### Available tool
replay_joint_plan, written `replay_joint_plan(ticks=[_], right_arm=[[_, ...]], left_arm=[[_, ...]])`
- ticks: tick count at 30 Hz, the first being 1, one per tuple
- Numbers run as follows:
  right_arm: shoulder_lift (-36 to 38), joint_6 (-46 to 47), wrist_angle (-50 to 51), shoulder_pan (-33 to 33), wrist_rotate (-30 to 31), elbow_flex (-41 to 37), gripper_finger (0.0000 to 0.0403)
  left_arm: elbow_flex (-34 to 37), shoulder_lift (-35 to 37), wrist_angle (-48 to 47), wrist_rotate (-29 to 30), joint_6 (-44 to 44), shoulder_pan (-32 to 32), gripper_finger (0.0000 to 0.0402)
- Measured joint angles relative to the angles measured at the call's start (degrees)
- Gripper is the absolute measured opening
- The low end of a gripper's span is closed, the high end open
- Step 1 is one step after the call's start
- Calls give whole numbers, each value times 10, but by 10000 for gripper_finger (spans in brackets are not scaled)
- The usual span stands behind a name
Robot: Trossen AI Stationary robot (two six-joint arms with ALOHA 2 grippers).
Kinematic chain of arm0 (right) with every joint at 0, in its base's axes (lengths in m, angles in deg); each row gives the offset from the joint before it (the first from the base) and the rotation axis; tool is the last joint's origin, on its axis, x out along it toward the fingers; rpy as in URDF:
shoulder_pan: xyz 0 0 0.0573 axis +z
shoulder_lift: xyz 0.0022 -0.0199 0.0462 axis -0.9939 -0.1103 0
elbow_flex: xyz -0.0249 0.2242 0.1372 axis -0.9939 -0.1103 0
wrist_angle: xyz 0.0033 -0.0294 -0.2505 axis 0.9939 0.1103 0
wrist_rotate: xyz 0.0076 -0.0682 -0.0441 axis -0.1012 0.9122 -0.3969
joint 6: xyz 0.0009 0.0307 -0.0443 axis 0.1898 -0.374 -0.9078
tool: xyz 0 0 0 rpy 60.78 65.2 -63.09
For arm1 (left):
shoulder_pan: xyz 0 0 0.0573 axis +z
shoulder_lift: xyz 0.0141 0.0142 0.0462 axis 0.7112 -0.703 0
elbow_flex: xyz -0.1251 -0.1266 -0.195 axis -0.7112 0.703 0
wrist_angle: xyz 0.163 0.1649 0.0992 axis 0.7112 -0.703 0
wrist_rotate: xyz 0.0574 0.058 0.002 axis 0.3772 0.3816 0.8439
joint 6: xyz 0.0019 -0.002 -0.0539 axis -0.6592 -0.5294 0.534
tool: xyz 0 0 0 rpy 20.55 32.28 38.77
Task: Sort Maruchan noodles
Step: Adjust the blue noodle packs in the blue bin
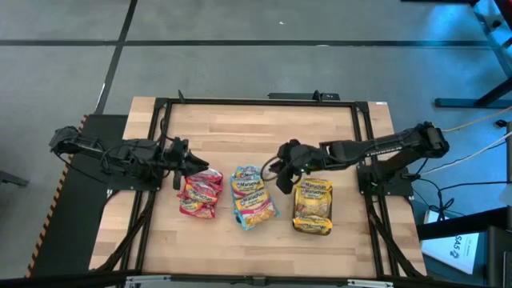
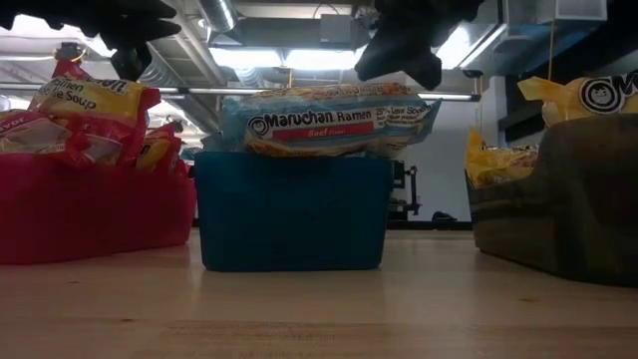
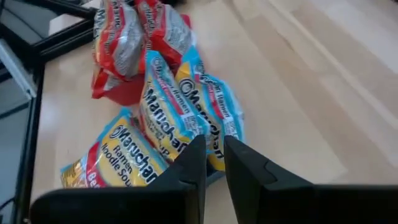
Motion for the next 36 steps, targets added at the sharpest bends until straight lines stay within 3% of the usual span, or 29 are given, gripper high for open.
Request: replay_joint_plan(ticks=[5, 11, 17, 27, 36], right_arm=[[-20, 16, -2, -12, -63, 0, 79], [-74, 49, -3, -11, -141, 0, 144], [-96, 77, 2, -11, -164, 0, 188], [-121, 126, 1, -11, -214, 0, 218], [-162, 128, -68, -11, -265, 0, 221]], left_arm=[[0, 0, -2, 18, 4, -1, 71], [0, -1, -4, 19, 4, -1, 71], [0, -1, -4, 19, 4, -1, 71], [-1, -1, -4, 17, 5, -1, 71], [-1, -1, -7, 16, 8, -1, 71]])
